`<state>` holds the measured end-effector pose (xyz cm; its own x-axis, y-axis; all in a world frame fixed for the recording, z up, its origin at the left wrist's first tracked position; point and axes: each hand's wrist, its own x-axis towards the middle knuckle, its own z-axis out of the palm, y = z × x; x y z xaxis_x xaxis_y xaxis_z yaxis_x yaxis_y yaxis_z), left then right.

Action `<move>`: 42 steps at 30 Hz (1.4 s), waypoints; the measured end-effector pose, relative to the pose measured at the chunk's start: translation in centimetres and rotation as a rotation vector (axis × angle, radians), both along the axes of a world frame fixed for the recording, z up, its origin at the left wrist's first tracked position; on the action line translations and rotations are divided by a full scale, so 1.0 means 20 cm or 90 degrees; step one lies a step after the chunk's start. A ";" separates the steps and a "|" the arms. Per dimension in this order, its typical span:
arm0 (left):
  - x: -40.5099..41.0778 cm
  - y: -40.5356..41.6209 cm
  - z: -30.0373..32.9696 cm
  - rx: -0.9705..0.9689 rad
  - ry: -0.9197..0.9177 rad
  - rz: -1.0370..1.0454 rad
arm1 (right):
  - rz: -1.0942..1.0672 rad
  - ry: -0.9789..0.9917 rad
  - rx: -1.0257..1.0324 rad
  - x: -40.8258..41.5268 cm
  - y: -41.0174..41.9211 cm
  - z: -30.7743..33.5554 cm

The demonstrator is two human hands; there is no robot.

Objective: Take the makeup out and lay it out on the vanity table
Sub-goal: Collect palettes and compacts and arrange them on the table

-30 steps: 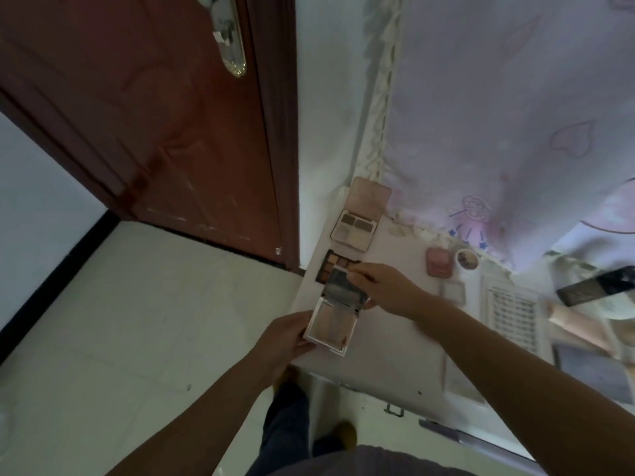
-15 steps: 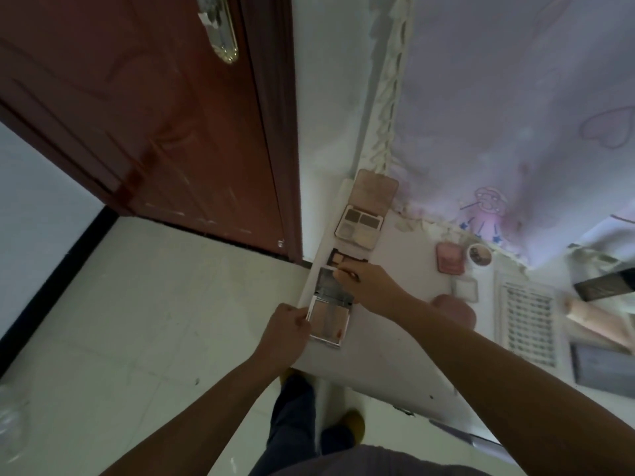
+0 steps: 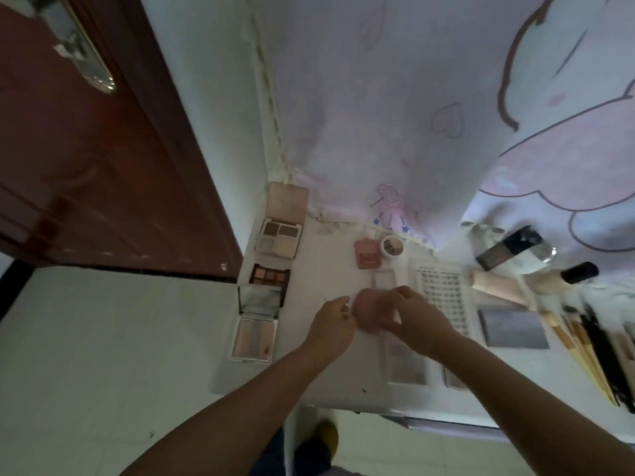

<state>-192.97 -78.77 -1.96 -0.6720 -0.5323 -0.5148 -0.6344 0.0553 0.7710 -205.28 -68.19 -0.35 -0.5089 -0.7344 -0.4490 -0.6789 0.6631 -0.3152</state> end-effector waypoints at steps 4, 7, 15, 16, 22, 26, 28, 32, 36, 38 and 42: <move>-0.13 0.03 -0.03 0.073 -0.022 0.044 | -0.006 0.046 -0.018 0.04 0.01 -0.12; -0.14 0.02 -0.05 0.189 -0.017 0.123 | 0.034 0.121 -0.020 0.06 0.00 -0.16; 0.03 -0.10 0.10 0.689 0.139 0.181 | 0.081 -0.008 -0.181 0.10 -0.03 0.13; 0.04 -0.10 0.12 0.718 0.167 0.168 | 0.091 -0.005 -0.199 0.10 -0.04 0.18; -0.01 -0.10 0.24 0.759 0.283 0.241 | 0.151 0.022 -0.240 0.01 -0.09 0.29; -0.01 -0.12 0.25 0.770 0.302 0.249 | 0.145 -0.007 -0.272 -0.06 -0.12 0.35; 0.01 -0.13 0.23 0.797 0.307 0.257 | 0.143 -0.023 -0.349 -0.10 -0.13 0.38; 0.01 -0.16 0.19 0.852 0.313 0.263 | -0.083 -0.364 -0.345 -0.19 -0.21 0.44; -0.01 -0.20 0.17 0.890 0.316 0.284 | -0.228 -0.495 -0.358 -0.27 -0.28 0.40; -0.03 -0.22 0.15 0.870 0.334 0.320 | -0.201 -0.474 -0.348 -0.26 -0.32 0.34; -0.10 -0.28 0.07 0.817 0.325 0.471 | -0.194 -0.303 -0.320 -0.29 -0.47 0.19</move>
<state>-195.00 -84.28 -0.49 -0.7080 -0.2113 -0.6738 0.1103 -0.9756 0.1901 -211.12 -77.67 3.45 -0.5573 -0.7663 -0.3197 -0.2035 0.4993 -0.8422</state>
